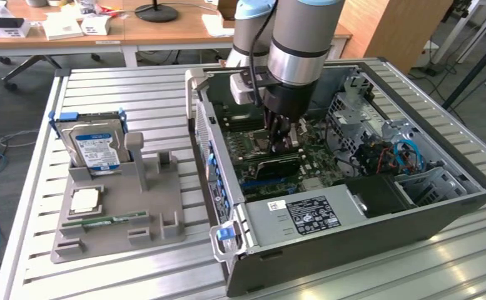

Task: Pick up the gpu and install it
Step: 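Press down on the gpu until it lock into place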

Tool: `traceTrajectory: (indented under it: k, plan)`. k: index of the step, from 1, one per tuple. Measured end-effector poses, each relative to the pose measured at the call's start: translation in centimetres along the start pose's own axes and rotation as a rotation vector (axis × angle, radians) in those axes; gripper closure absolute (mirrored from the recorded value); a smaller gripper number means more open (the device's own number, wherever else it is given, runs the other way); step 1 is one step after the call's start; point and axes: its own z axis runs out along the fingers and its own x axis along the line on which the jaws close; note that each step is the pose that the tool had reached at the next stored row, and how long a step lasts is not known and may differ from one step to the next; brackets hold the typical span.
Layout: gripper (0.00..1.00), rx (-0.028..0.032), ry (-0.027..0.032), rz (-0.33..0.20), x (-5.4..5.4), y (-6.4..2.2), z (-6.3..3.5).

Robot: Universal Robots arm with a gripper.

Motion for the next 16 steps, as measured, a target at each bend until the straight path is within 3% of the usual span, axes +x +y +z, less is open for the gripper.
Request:
traceTrajectory:
  k: [16]
  plan:
    - [0.9,0.0,0.0001,0.0,0.02,0.05,1.09]
